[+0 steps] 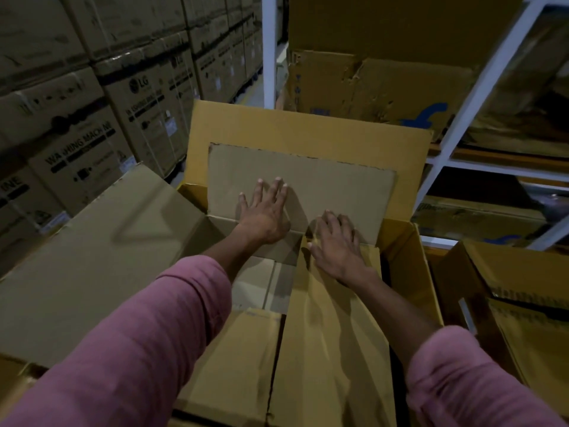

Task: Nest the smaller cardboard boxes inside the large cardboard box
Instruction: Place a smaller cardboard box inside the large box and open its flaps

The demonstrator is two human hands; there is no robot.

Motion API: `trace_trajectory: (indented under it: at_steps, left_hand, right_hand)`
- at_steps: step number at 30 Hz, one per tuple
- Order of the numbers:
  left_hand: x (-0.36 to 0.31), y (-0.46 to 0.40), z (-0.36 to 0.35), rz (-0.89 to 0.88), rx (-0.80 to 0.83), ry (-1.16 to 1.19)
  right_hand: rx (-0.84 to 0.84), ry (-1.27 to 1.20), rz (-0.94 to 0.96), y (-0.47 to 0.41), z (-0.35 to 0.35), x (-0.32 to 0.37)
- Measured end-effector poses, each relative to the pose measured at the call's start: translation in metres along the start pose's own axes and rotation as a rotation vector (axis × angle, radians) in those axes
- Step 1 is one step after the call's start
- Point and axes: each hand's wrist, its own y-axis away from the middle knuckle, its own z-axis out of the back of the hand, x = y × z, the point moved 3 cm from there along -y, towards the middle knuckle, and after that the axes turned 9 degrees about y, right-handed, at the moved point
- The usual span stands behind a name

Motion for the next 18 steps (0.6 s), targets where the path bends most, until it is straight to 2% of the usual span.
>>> trace_trajectory:
  at_steps: [3, 8, 11, 15, 18]
  left_hand:
    - [-0.002, 0.012, -0.004, -0.033, -0.038, 0.003]
    - [-0.004, 0.036, -0.017, -0.056, -0.129, 0.017]
    - [-0.003, 0.054, -0.020, -0.025, -0.151, 0.011]
    - [0.002, 0.076, -0.027, 0.058, -0.045, 0.011]
    - [-0.005, 0.097, -0.035, 0.067, 0.063, -0.010]
  right_hand:
    - [-0.021, 0.048, 0.059, 0.012, -0.002, 0.007]
    - [0.078, 0.276, 0.449, 0.035, -0.013, 0.054]
    - [0.168, 0.419, 0.600, 0.056, -0.006, 0.084]
    - [0.250, 0.518, 0.532, 0.068, 0.019, 0.096]
    - [0.182, 0.549, 0.429, 0.070, 0.050, 0.100]
